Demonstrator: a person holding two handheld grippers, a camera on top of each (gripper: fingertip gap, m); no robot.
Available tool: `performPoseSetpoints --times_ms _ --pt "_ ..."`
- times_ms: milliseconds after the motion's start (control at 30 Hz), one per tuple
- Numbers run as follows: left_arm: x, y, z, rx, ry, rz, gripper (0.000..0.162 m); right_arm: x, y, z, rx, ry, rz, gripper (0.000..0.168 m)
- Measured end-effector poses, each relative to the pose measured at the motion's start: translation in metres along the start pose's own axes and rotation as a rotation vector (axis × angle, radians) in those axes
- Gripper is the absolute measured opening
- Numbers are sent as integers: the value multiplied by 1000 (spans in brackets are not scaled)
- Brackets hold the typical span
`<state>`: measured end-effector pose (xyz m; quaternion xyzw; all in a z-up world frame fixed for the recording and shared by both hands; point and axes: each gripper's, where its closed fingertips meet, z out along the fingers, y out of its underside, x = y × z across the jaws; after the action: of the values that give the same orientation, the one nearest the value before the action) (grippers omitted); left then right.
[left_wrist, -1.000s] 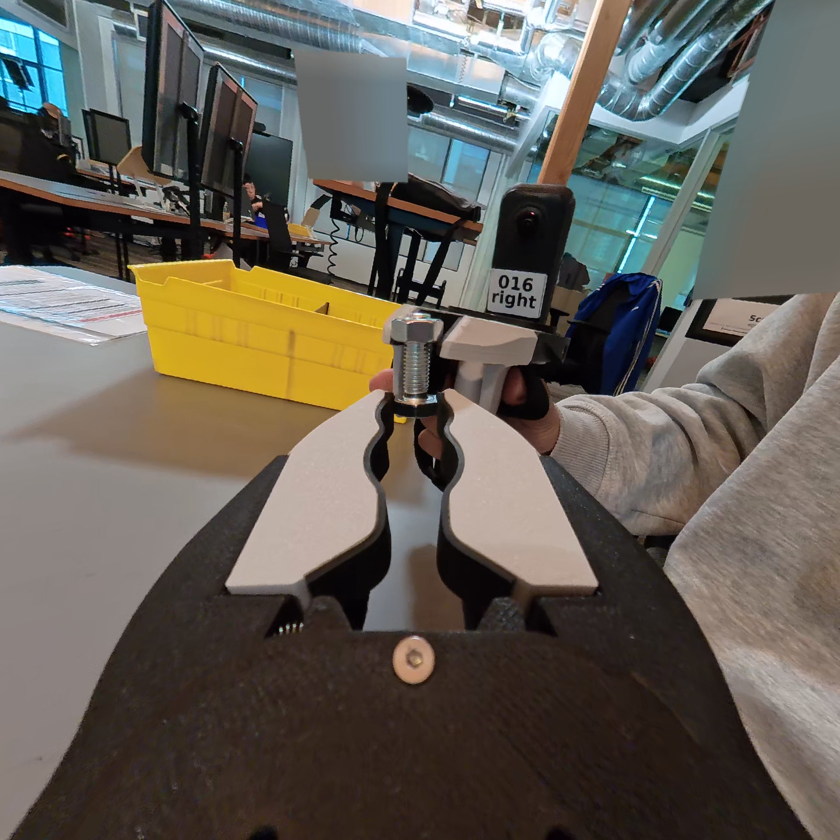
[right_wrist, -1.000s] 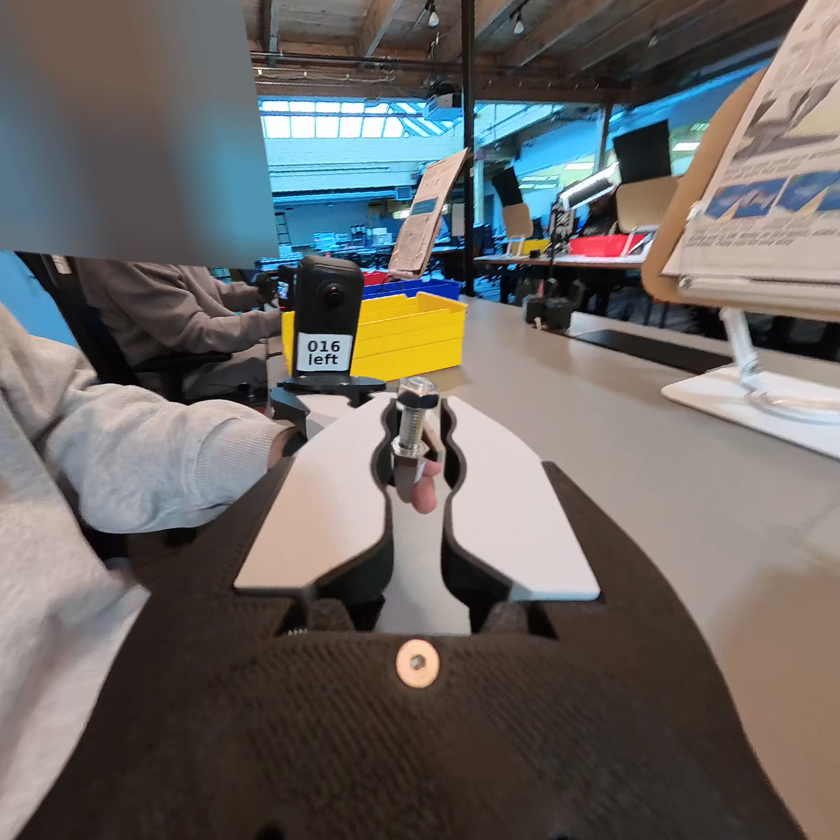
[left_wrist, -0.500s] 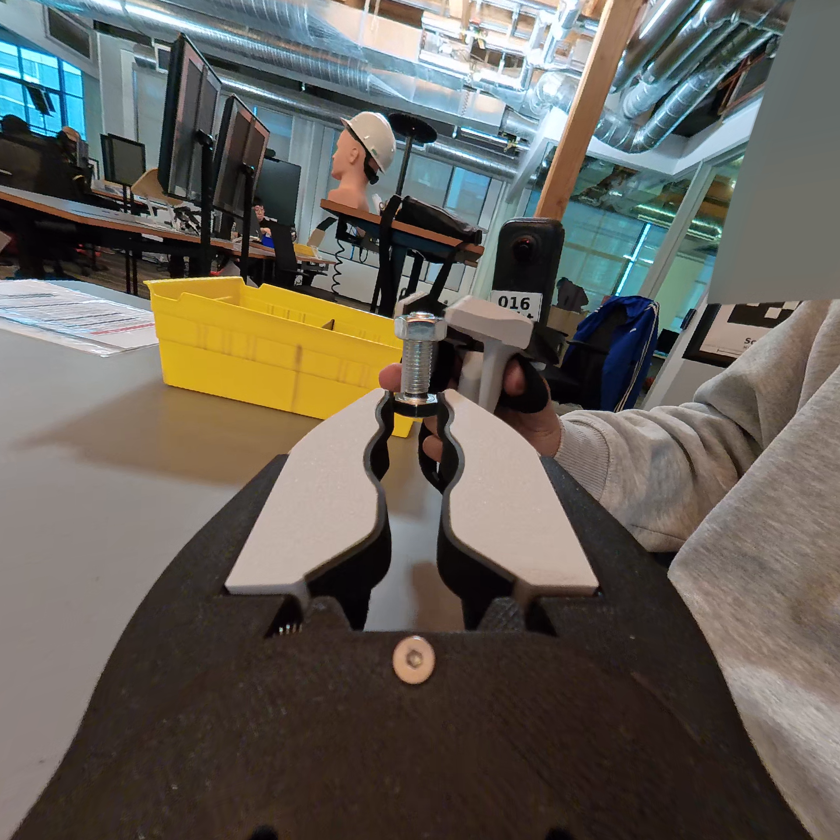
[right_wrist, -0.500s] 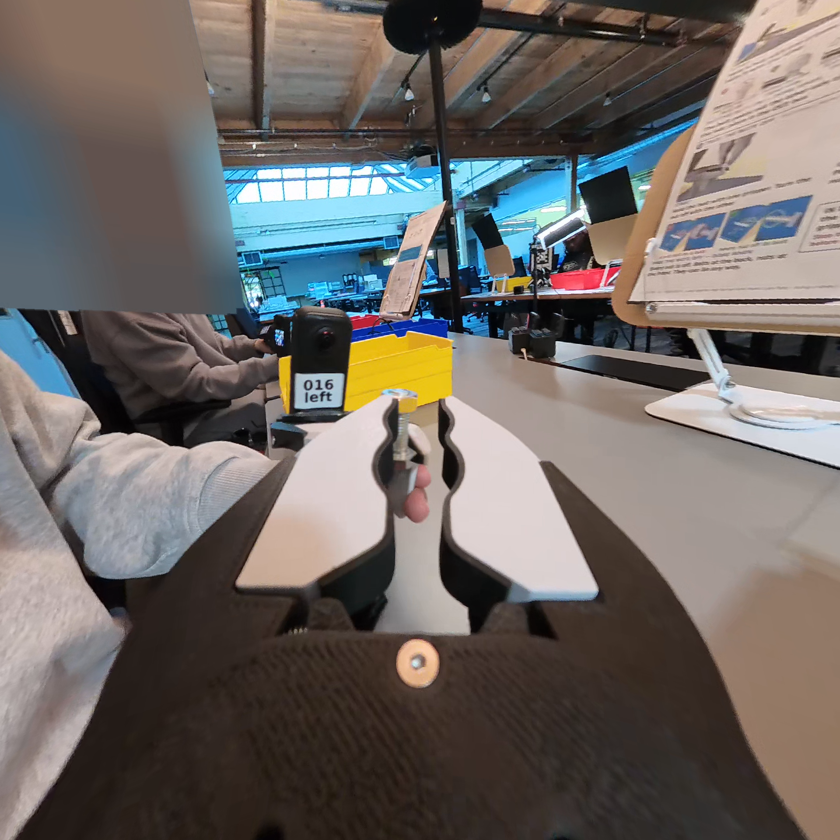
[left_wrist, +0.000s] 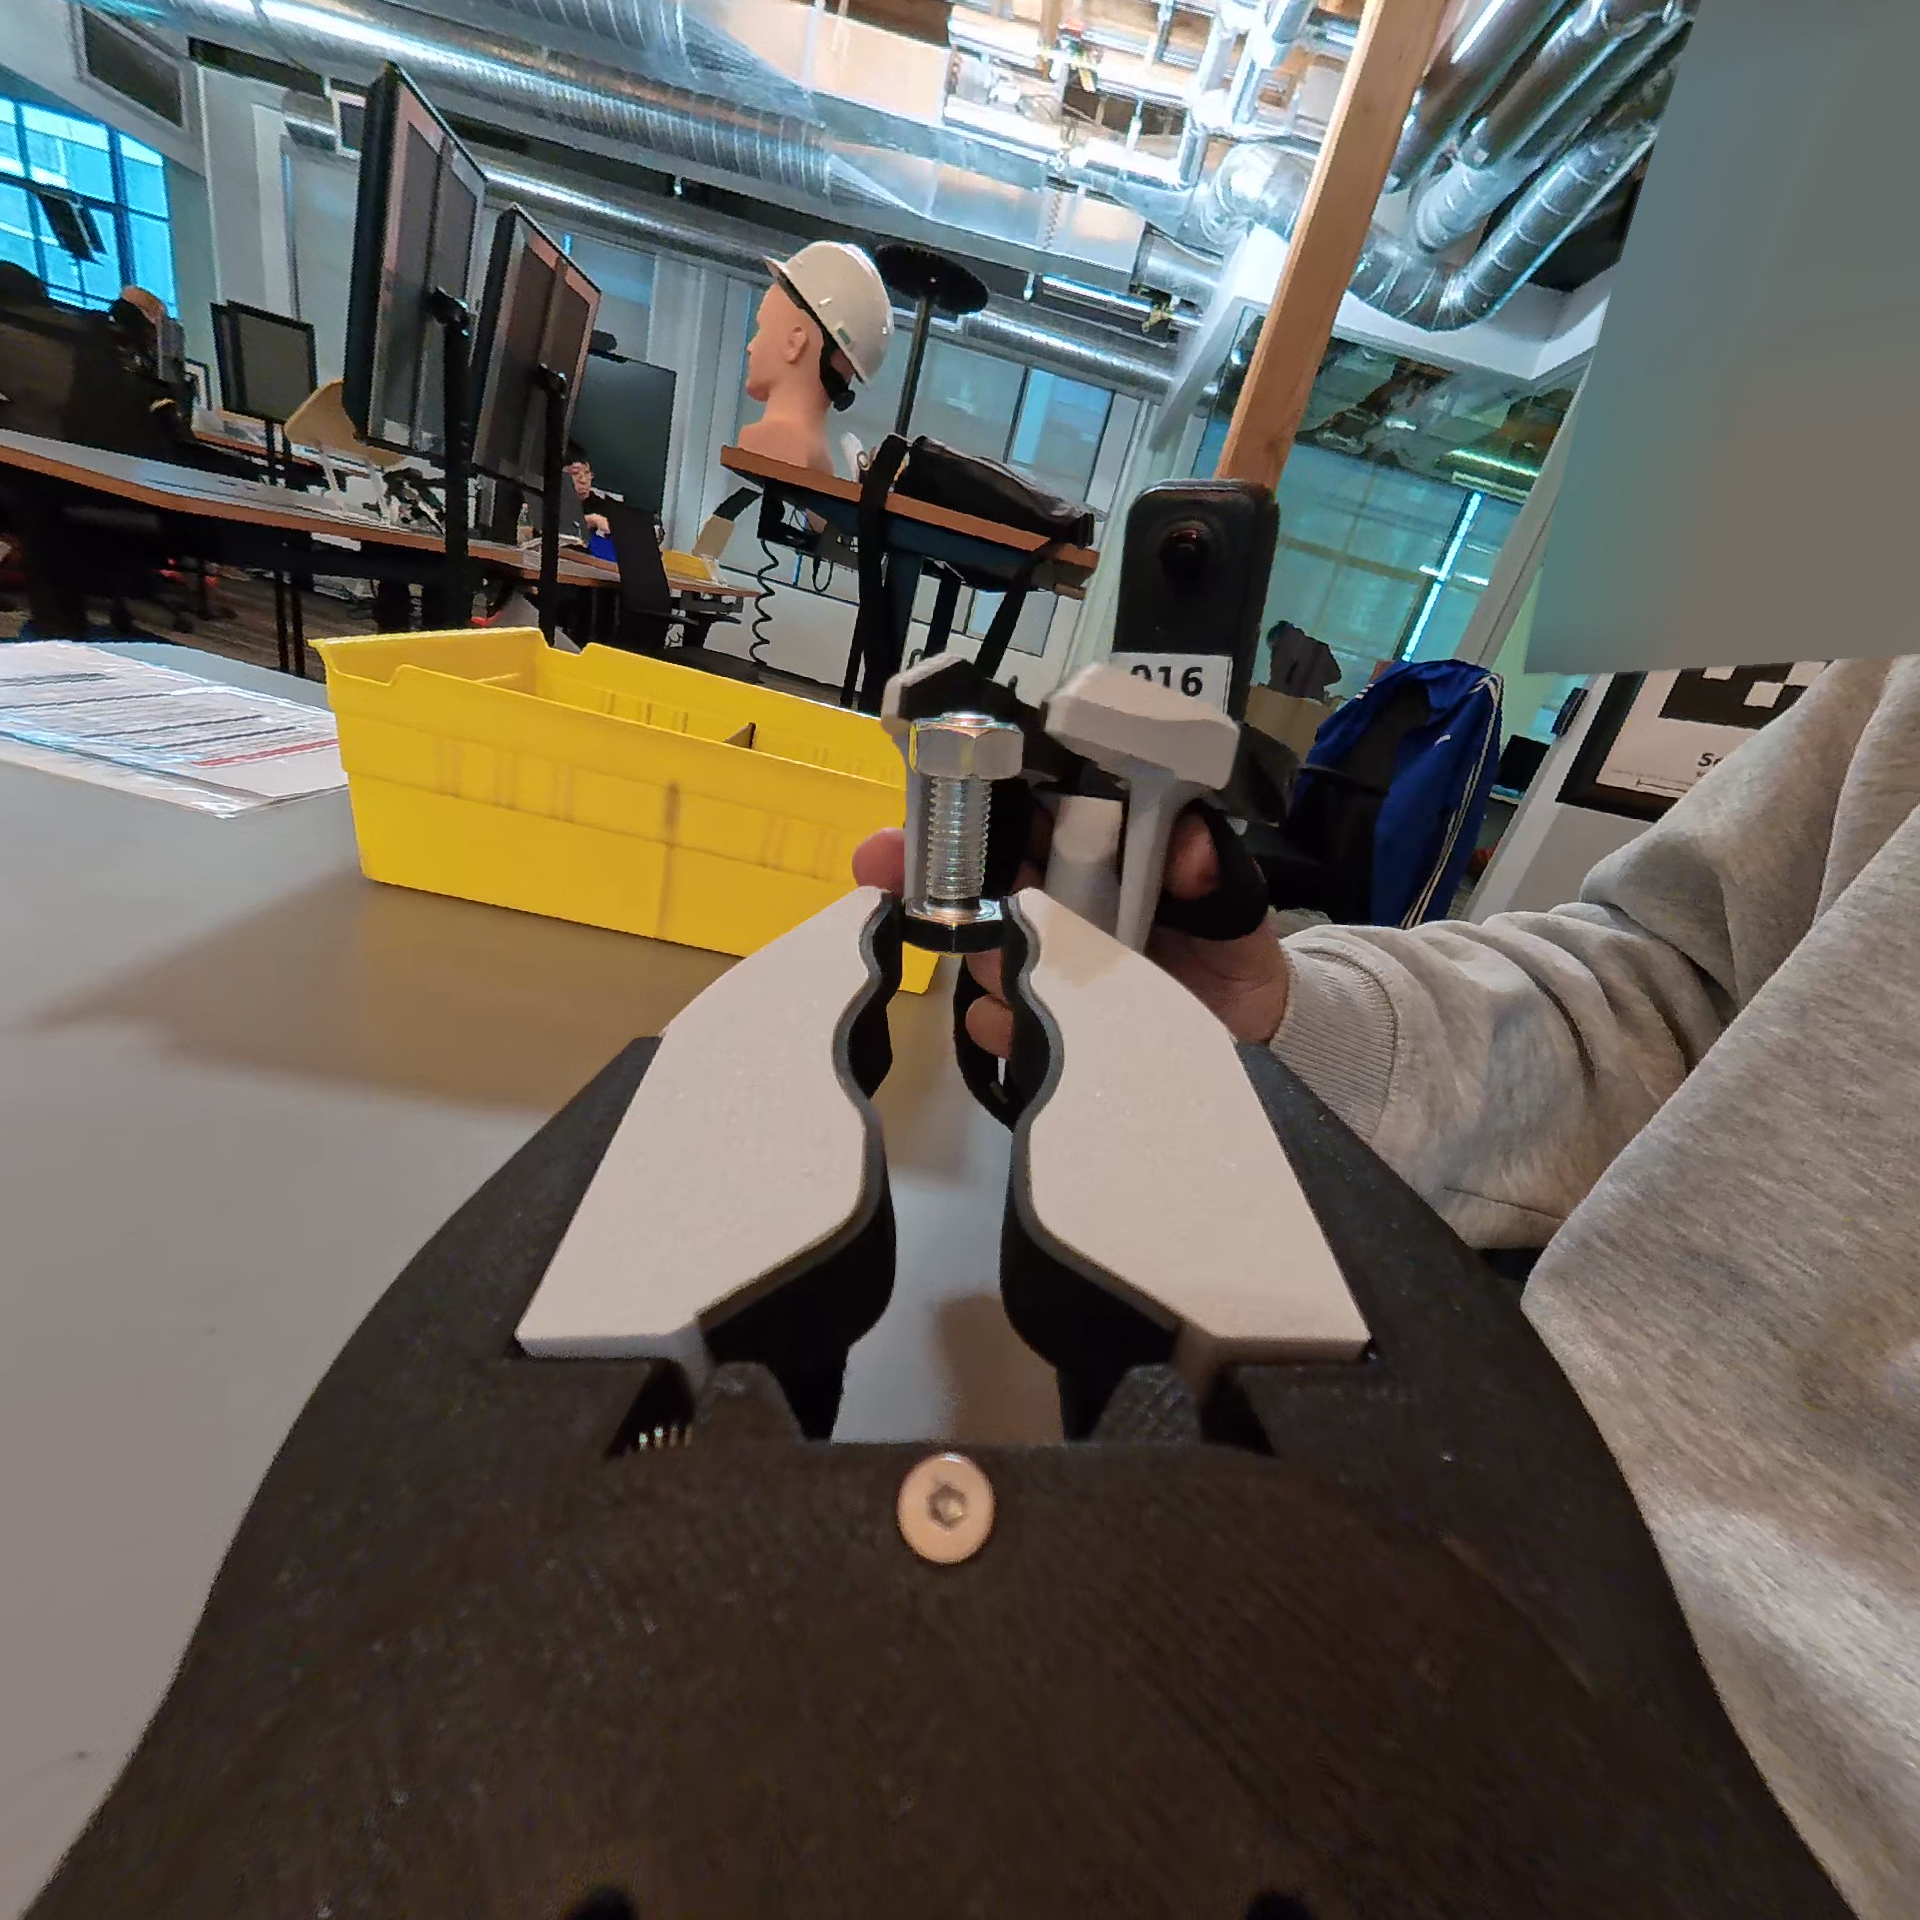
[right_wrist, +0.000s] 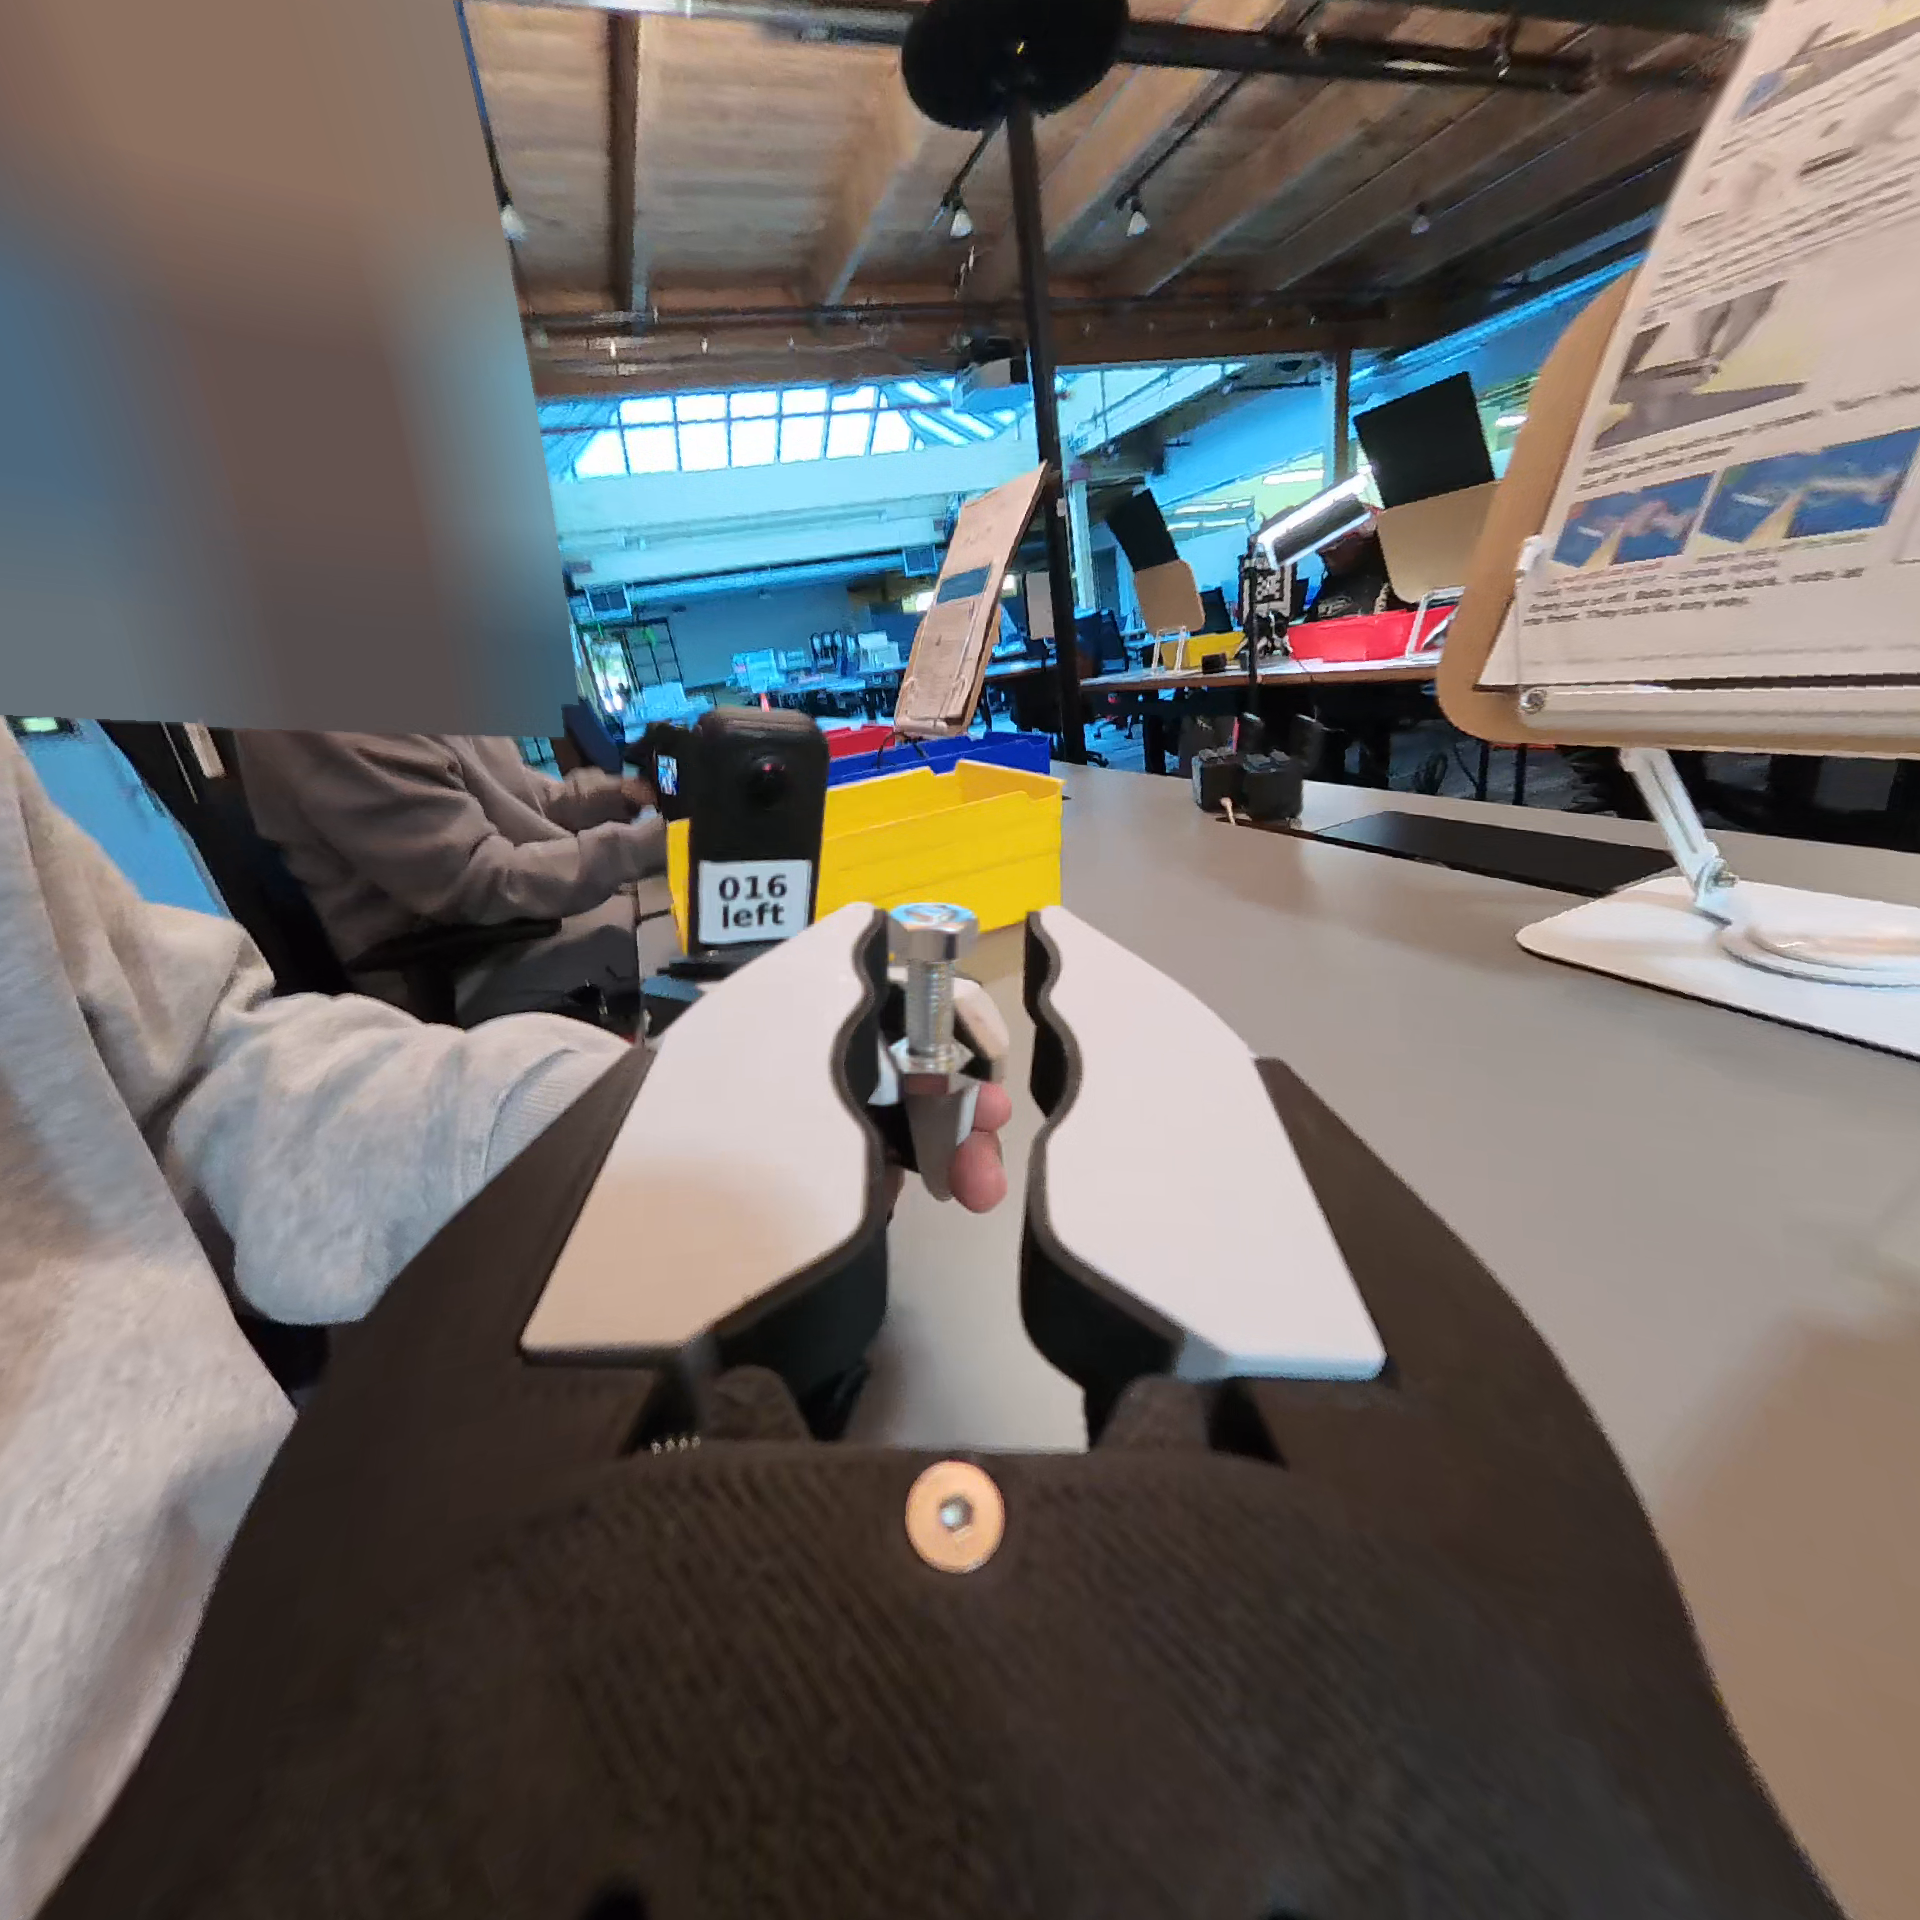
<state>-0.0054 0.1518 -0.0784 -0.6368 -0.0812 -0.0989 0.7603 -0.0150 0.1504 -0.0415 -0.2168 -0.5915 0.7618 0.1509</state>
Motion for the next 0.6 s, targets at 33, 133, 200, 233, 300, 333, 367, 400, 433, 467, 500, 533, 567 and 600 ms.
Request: performPoseSetpoints --times_ms 33,133,200,233,300,333,367,400,433,467,500,533,567,600 --pt "0 0 0 -1 1 1 19 -1 2 1 -12 -2 -10 26" --pt "1 0 0 0 3 3 19 2 7 2 -37 16 -4 25" --pt "-1 -1 -1 7 -2 -2 19 12 6 -1 -31 57 30 18" --pt "-1 -2 -1 10 -2 -6 19 15 5 -3 -22 66 40 18" --pt "-1 -2 -1 13 -4 -7 19 13 0 -4 6 46 48 21" --pt "-1 -2 -1 10 -3 -7 19 10 -2 -4 15 31 45 23" --pt "-1 -1 -1 8 -3 -6 19 7 -2 -3 17 18 39 26" --pt "-1 -1 0 6 -2 -4 19 5 -1 -2 14 9 34 27" --pt "0 0 0 4 0 -3 19 2 0 0 10 -1 31 30" --pt "0 0 0 2 0 -2 19 0 0 1 7 -8 30 31" --pt "1 0 0 1 1 -1 19 0 1 1 2 -7 30 32" --pt "1 0 0 1 3 -1 19 1 3 2 -7 4 27 31" --pt "1 0 0 2 4 0 19 5 5 2 -19 23 24 29" --pt "0 0 0 2 0 -1 19 9 5 1 -21 41 27 26"
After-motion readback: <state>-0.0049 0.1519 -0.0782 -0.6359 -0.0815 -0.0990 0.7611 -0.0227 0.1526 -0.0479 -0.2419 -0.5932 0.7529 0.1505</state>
